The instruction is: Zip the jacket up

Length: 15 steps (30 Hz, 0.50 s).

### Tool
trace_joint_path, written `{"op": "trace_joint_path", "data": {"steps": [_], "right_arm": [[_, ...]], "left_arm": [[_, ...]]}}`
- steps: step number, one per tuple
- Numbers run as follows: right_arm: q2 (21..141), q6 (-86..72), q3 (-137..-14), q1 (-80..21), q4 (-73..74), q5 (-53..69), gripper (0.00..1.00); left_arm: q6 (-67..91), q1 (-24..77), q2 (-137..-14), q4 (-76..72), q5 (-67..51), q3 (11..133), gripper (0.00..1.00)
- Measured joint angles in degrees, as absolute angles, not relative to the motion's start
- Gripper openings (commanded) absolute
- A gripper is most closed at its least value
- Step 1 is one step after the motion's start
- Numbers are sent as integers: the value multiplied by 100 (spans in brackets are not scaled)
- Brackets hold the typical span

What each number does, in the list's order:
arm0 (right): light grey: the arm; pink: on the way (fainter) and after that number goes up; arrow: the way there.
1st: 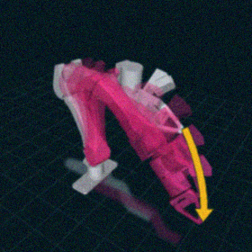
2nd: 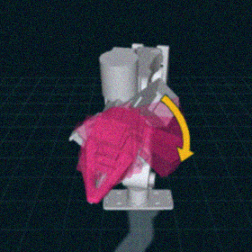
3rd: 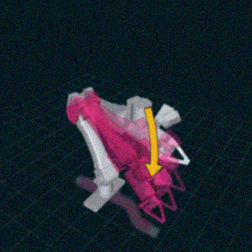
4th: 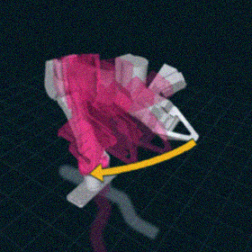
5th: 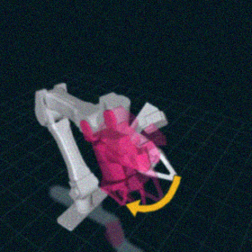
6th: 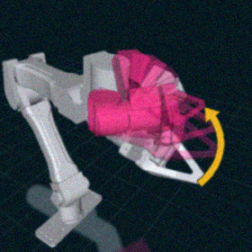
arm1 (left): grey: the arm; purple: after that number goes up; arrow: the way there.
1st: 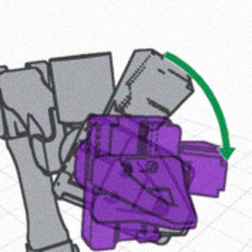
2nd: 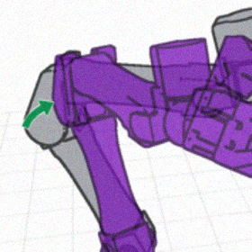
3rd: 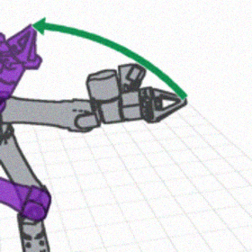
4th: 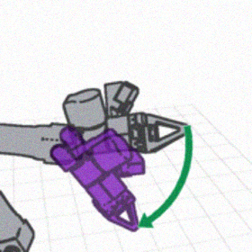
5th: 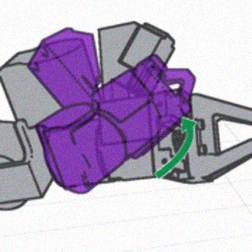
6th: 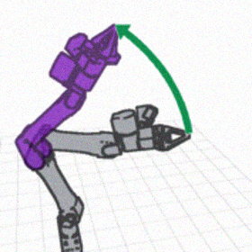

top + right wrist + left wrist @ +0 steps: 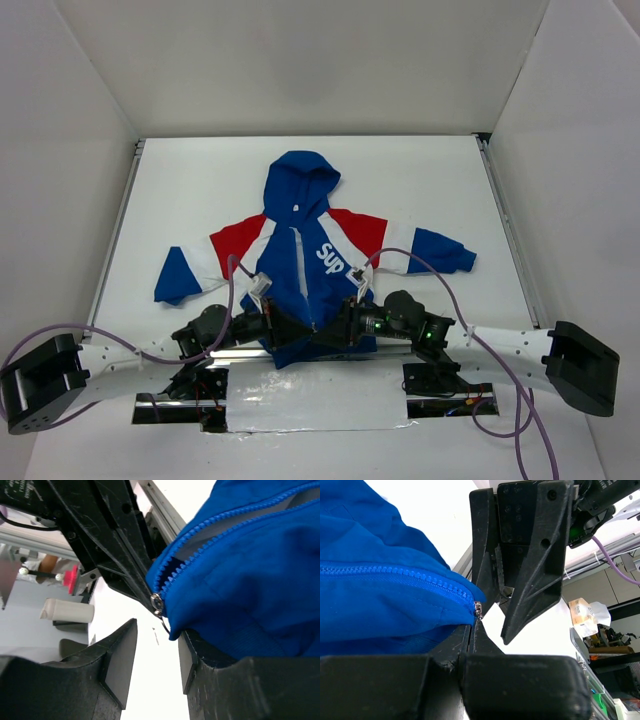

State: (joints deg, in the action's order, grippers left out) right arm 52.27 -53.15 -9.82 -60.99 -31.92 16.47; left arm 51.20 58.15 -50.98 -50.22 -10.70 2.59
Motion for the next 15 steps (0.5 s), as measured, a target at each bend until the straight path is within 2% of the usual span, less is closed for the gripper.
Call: {"op": "trace_joint_path", "data": {"steps": [4,12,15], "right_arm": [[5277,-5435,-980,-6099,-3354,1695,40],[5347,-5708,-851,-6099,-3592,1717,42],[5349,-5817,-720,-6099,-3712,1739,40]], "left_arm": [[5135,5815,-5135,-5065,-1063,257,0],[5140,5815,-5068,-5035,-969,257,0],[5140,5815,-4976,-4993,-915,257,0]]}}
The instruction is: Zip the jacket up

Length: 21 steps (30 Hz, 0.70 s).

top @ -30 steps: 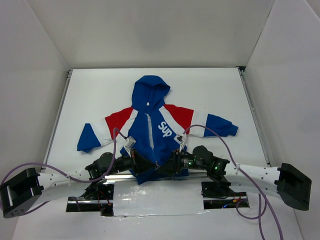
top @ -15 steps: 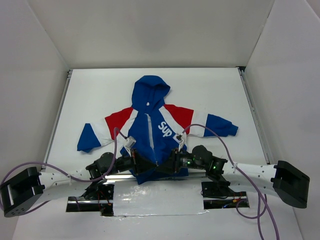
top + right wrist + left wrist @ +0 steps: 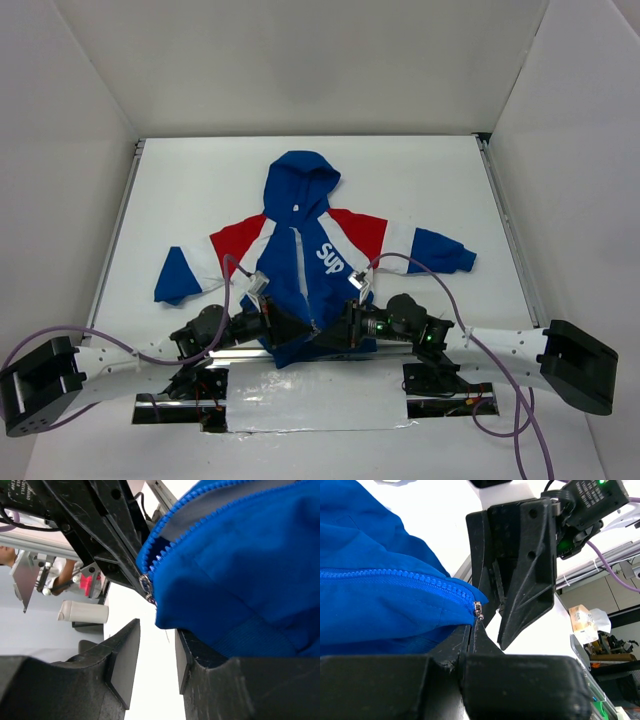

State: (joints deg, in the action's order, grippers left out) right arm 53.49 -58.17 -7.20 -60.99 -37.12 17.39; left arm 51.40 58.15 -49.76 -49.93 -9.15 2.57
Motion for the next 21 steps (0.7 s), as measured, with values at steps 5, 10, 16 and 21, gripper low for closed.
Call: {"op": "trace_joint_path", "data": {"steps": [5,10,16,21], "right_arm": [[5360,-5913,-694,-6123,-3820,1715,35],[5363,-5933,-694,-6128,-3826,1544,28],[5363,-5933,-696,-6128,-3809,1406,33],[5363,-5872,-714,-6134,-3747,1387,55]], "left_arm": [[5140,5815,-4963,-4995,-897,257,0],[5142,5815,-4978,-5011,-899,257,0],[5142,5800,-4971,-5006,-895,257,0],[5142,5800,-4897,-4936,-878,257,0]]}}
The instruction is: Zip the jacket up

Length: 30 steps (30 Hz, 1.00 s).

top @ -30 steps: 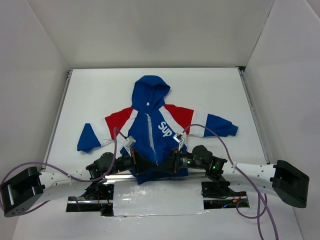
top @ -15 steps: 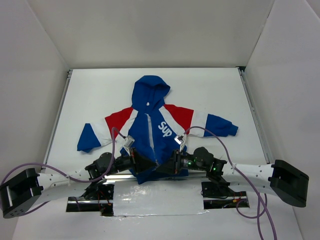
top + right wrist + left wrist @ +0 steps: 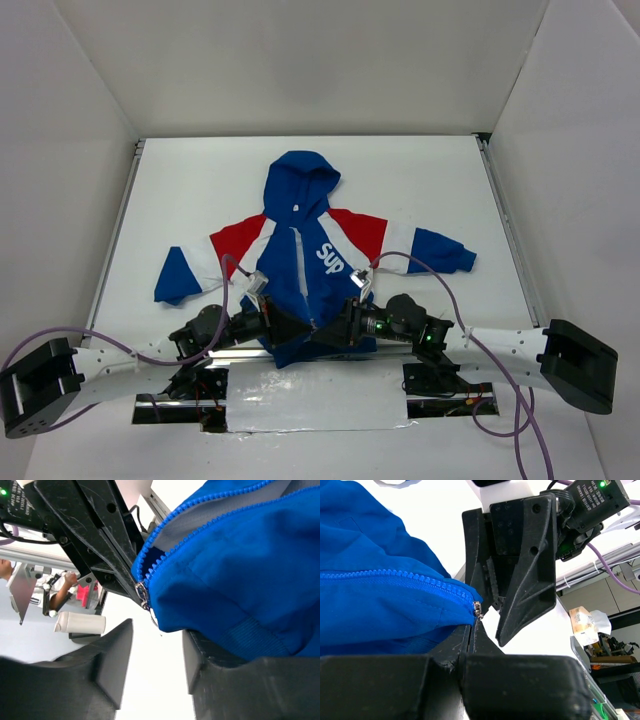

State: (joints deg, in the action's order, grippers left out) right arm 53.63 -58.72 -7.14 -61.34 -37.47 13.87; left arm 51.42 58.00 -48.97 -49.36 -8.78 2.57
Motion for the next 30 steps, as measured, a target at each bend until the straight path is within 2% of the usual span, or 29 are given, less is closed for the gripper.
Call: {"op": "trace_joint_path", "data": {"steps": [4,10,19,27,28,30], "right_arm": [[5360,-5863,-716,-6158,-3710,1380,55],[5363,-5813,-749,-6163,-3645,1372,40],[5365,-5760,-867,-6163,-3614,1367,35],[5384,-5802,-867,-6165,-3614,1369,12],[5382,-5813,-867,-6165,-3614,1369,6],[5376,-5850,-867,-6165,-3599,1367,3]], "left_arm": [[5142,5798,-4856,-4901,-875,257,0],[5144,5798,-4864,-4899,-875,257,0],[5144,5793,-4869,-4906,-875,257,0],[5144,5793,-4869,-4906,-856,257,0],[5144,5793,-4869,-4906,-854,257,0],[5144,5793,-4866,-4906,-849,257,0]]}}
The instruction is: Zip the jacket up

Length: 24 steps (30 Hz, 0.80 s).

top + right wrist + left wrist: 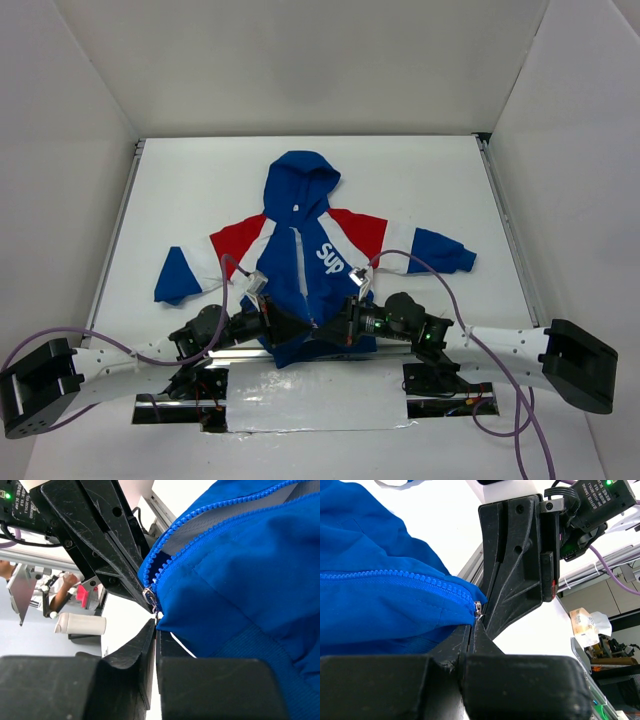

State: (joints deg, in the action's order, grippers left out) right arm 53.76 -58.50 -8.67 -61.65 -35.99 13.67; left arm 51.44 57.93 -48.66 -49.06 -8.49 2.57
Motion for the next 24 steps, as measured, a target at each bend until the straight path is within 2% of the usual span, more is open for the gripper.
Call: {"op": "trace_joint_path", "data": {"steps": [1,13,24], "right_arm": [[5360,-5870,-867,-6165,-3579,1363,0],[4860,-6844,-1256,-6165,-2724,1264,0],[5509,-7544,-2150,-6136,-1946,1402,0]], "left_arm": [[5144,5793,-4866,-4906,-845,257,0],[5116,5793,-4692,-4823,-775,257,0],[5092,5782,-4877,-5118,-821,257,0]]}}
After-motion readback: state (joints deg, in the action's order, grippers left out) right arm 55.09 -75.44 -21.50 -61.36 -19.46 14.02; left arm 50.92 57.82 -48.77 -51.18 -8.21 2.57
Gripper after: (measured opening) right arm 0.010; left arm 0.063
